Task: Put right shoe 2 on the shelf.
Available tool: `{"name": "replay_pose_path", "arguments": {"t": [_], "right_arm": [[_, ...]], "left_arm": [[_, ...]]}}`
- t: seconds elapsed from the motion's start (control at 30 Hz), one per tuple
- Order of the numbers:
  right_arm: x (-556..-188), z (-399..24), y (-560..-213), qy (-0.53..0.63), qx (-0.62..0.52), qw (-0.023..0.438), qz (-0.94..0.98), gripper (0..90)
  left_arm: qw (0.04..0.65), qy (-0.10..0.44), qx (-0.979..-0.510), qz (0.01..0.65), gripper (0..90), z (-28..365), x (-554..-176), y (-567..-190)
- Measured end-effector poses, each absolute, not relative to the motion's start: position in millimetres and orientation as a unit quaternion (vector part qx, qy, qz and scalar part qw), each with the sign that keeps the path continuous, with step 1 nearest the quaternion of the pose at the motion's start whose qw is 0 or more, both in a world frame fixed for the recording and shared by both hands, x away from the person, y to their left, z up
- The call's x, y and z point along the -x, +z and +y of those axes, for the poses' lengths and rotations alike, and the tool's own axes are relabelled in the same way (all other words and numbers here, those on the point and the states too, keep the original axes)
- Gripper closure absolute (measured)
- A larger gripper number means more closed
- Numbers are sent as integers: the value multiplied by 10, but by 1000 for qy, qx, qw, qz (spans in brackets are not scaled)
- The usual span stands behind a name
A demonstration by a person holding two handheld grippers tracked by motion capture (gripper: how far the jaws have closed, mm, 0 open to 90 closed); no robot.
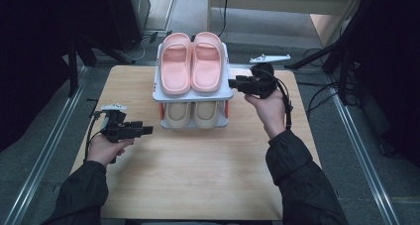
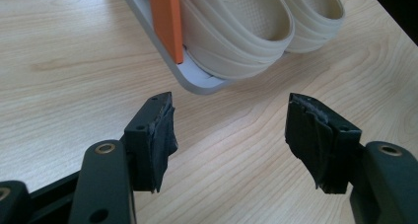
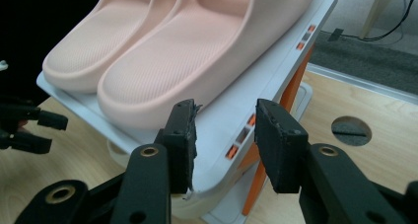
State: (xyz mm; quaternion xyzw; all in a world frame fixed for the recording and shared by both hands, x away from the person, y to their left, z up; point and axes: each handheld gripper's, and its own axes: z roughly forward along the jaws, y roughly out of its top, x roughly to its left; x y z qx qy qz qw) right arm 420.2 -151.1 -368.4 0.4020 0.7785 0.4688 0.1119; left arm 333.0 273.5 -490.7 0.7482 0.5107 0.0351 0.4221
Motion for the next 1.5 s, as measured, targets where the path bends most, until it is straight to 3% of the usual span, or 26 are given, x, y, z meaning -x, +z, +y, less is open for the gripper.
{"name": "replay_pose_path", "arguments": {"t": [0.9, 1.17, 1.5], "right_arm": [[-3641, -1721, -4482, 489, -383, 68, 780, 514], [-3615, -1733, -4799, 474, -385, 46, 790, 470], [-3645, -1681, -4854, 467, -377, 43, 799, 448]], "left_arm": [[408, 30, -774, 483, 360, 2447, -3527, -4918], [405, 27, -781, 475, 348, 2364, -3526, -4932], [402, 28, -786, 469, 306, 2327, -3490, -4944]]}}
